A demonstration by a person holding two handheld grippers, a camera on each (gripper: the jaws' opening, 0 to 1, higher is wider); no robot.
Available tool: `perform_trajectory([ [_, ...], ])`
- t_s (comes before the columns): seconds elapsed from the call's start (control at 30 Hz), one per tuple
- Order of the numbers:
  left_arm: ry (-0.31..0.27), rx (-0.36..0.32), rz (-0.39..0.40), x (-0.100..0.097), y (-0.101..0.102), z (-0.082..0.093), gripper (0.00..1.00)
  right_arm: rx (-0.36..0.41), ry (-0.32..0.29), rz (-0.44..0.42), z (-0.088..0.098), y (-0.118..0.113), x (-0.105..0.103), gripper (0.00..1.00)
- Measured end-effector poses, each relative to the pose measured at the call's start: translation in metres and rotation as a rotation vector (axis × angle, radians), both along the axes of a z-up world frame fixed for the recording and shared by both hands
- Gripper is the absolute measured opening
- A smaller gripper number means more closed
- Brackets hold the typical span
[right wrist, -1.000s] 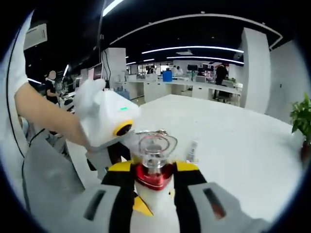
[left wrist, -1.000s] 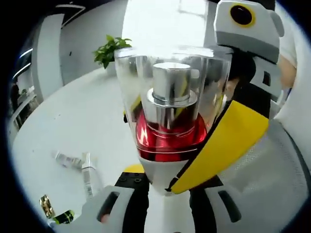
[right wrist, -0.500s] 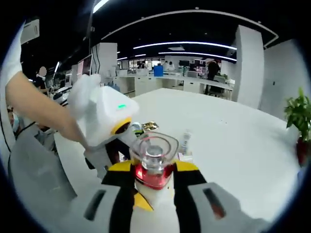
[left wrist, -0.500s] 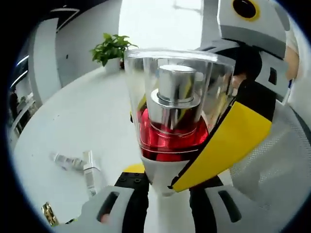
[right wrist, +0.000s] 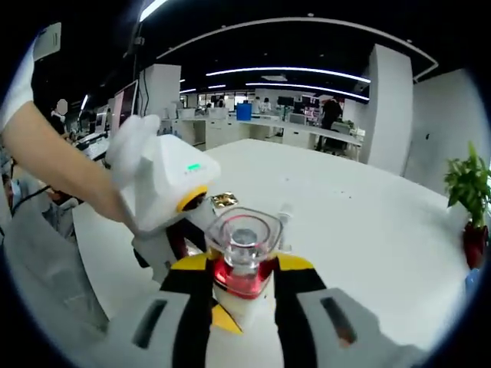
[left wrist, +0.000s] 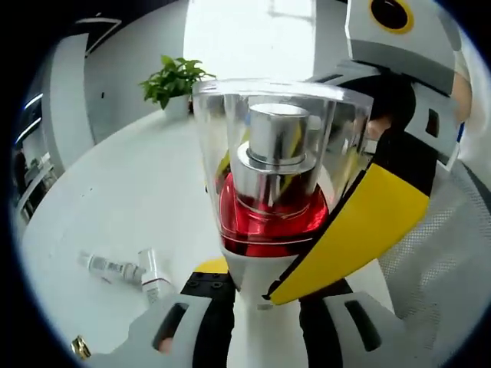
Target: Arrange the skincare products in the storage area until every visible bottle or jar stands upright without overlapping.
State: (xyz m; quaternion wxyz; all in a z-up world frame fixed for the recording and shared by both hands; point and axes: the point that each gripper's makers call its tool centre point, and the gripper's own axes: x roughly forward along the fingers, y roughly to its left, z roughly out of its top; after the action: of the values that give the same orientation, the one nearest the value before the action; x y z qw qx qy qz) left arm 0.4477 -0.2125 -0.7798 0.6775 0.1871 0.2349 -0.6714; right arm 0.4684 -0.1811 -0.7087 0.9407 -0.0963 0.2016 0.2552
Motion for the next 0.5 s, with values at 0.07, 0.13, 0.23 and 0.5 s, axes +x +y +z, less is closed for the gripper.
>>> perform_trajectory([
  [0.07, -0.001, 0.003, -0.006, 0.005, -0.001, 0.0, 0.29, -0.004, -0.005, -0.004, 0.0, 0.0, 0.004, 0.3],
  [0.13, -0.005, 0.011, -0.014, 0.01, -0.002, 0.0, 0.29, -0.004, -0.006, -0.01, 0.0, -0.002, 0.009, 0.3],
  [0.23, -0.01, 0.016, -0.022, 0.016, -0.005, 0.001, 0.29, -0.005, -0.009, -0.014, 0.001, -0.005, 0.017, 0.3],
  [0.5, -0.003, 0.002, -0.007, 0.037, -0.011, 0.002, 0.29, -0.011, -0.013, -0.02, 0.0, -0.009, 0.035, 0.3],
])
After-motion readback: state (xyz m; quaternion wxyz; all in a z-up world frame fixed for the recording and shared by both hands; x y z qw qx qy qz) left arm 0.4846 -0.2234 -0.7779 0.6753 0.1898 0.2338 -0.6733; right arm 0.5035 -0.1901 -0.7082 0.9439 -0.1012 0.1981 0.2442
